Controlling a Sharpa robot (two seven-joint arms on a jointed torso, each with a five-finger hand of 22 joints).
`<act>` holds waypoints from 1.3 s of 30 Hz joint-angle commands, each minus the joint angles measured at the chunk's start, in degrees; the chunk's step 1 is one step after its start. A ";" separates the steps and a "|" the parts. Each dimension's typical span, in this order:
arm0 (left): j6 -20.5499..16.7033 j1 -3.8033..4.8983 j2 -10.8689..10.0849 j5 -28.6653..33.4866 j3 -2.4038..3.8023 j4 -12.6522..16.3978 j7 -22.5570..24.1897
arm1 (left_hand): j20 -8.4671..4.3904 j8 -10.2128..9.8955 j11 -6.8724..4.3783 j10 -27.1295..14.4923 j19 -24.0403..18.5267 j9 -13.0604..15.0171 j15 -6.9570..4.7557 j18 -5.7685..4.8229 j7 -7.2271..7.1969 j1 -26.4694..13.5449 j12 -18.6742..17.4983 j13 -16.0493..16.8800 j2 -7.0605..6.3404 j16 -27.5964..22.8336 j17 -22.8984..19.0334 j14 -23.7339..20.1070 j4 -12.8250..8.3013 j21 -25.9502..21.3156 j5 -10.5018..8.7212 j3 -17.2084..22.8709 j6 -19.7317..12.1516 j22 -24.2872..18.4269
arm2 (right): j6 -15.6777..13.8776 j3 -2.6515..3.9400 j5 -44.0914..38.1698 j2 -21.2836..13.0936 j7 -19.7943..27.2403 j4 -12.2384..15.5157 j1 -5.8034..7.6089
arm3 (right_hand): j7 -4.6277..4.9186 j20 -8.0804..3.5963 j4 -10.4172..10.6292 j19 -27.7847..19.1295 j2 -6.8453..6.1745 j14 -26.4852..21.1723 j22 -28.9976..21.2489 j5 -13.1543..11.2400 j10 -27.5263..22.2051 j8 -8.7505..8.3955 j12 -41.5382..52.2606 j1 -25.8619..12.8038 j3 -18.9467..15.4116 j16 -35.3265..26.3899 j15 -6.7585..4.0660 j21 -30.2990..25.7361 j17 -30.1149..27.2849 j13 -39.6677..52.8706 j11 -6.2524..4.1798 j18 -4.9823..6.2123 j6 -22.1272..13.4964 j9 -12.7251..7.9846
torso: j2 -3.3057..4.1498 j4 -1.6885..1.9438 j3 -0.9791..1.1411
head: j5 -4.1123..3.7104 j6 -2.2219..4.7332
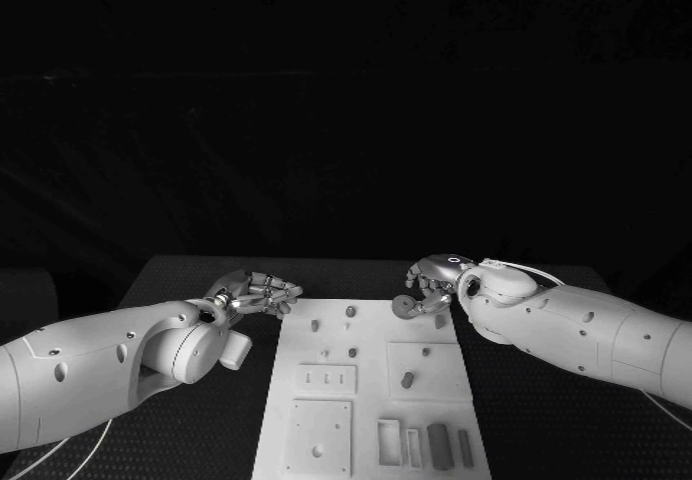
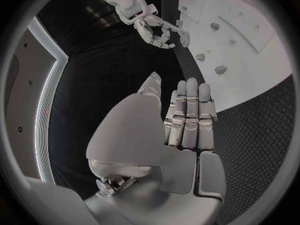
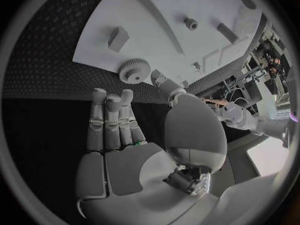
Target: Assemble the parts on the task board
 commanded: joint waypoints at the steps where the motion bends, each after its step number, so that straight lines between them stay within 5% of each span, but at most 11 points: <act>1: 1.02 0.04 0.11 0.05 0.02 0.00 0.70 | -0.06 -0.23 0.20 -0.09 -0.49 0.09 0.17 1.12 0.08 0.04 0.01 0.08 0.44 -0.23 0.07 0.29 -0.01 0.34 -0.29 -0.46 0.11 0.78 | 1.69 0.00 0.55 0.23 1.79 -0.15 -0.13 | 0.08 -0.58 0.00 0.00 0.09 0.12 1.39 0.06 -0.76 0.42 2.01 0.41 0.59 1.44 -0.56 1.67 0.17 -0.17 -0.58 -0.03 1.04 0.05 | -0.04 -0.09 -0.06 | 0.09 -0.16; 17: 1.25 0.04 0.17 0.05 0.02 0.24 0.70 | -0.06 -0.25 0.21 -0.11 -0.50 0.11 0.17 1.12 0.12 0.04 -0.02 0.10 0.50 -0.27 0.10 0.29 -0.01 0.34 -0.29 -0.47 0.12 0.77 | 2.46 -0.01 0.56 1.55 2.20 -1.61 -0.50 | -0.53 -2.17 0.64 0.81 1.77 1.19 1.07 -0.07 0.33 1.55 10.16 2.42 5.32 6.38 -1.41 7.33 -0.15 -1.86 -1.36 -0.03 4.78 -0.11 | -0.01 -0.15 -0.05 | 0.13 -0.65; 26: 1.14 0.04 -0.04 0.05 0.03 0.57 0.65 | -0.05 -0.28 0.22 -0.12 -0.50 0.12 0.17 1.12 0.14 0.03 -0.04 0.11 0.51 -0.29 0.12 0.30 -0.01 0.35 -0.29 -0.50 0.11 0.77 | 1.95 -0.13 0.73 2.35 1.68 -2.72 -1.49 | -1.34 -2.24 1.58 0.62 2.34 0.86 0.90 -0.11 -0.34 -0.04 11.24 3.03 9.23 6.86 -1.84 7.92 -0.71 -2.96 -1.98 -0.03 1.86 -0.90 | 0.07 -0.06 0.03 | 0.27 -0.57; 39: 1.15 0.05 -0.20 0.05 0.03 0.73 0.60 | -0.05 -0.33 0.23 -0.14 -0.51 0.14 0.17 1.12 0.16 0.02 -0.07 0.13 0.51 -0.32 0.16 0.31 -0.01 0.36 -0.29 -0.53 0.08 0.76 | 2.38 -0.13 0.68 2.90 1.64 -3.36 -1.75 | -0.86 -2.31 1.68 0.64 2.14 0.83 0.88 -0.12 -0.40 0.15 11.70 2.99 10.00 7.11 -1.81 8.19 -0.90 -3.38 -1.70 -0.03 1.86 -0.79 | 0.02 -0.10 0.04 | 0.33 -1.18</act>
